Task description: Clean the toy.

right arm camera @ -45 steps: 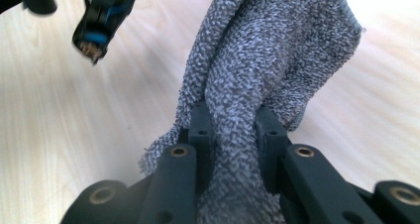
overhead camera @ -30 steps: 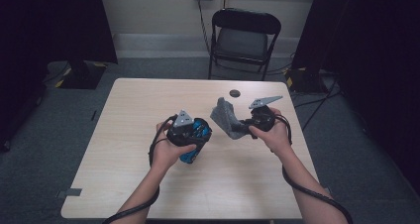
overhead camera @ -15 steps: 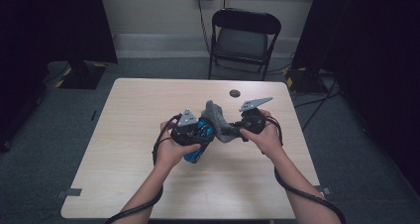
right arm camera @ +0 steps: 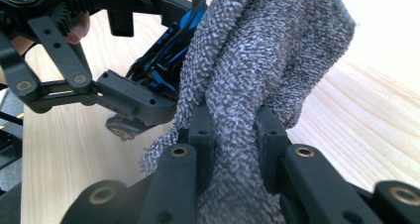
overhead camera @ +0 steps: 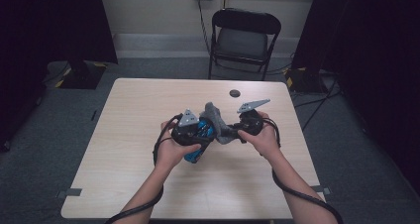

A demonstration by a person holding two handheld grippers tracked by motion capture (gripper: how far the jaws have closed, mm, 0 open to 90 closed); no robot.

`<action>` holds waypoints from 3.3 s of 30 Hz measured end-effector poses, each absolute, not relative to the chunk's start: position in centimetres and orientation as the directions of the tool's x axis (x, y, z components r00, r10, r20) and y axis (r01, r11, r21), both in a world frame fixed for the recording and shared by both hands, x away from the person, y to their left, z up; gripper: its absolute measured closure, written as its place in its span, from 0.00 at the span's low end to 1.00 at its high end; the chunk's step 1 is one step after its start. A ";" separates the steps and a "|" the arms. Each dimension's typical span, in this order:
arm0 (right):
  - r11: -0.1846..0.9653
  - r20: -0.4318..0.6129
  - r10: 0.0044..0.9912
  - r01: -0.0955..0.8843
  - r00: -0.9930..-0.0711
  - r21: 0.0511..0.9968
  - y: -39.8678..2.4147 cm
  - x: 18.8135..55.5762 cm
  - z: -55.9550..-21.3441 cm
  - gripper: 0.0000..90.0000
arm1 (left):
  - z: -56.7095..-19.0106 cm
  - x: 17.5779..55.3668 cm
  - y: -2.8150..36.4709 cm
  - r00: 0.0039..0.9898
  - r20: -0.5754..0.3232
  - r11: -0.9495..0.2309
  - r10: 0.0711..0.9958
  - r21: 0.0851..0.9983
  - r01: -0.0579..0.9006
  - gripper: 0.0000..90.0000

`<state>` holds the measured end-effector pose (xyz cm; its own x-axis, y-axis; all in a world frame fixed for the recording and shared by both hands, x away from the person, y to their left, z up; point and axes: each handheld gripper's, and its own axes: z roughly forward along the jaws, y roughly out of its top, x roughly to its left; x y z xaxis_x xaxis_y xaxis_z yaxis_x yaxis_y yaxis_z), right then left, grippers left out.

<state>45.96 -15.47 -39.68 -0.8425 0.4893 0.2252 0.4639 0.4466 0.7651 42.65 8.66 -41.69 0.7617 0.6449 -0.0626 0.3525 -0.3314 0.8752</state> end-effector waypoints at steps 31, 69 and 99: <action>0.467 0.259 0.450 0.473 -0.855 0.748 -13.6 44.9 -42.5 0.83 | -40.7 43.0 8.4 0.762 -0.062 -0.316 0.645 0.886 0.340 0.28; 0.528 0.339 0.313 0.459 -0.887 0.715 -9.2 42.2 -46.8 0.83 | -39.0 43.9 9.3 0.733 -0.065 -0.271 0.677 0.904 0.330 0.28; 0.552 0.256 0.414 0.465 -0.873 0.692 -14.2 43.4 -45.1 0.82 | -40.0 45.0 14.0 0.650 -0.070 -0.251 0.757 0.886 0.389 0.28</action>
<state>43.38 -14.24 -45.09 -0.8732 0.4144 0.2565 0.4652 0.5518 0.6922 44.96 13.95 -40.03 0.6496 0.7570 -0.0704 0.3888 -0.2513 0.8864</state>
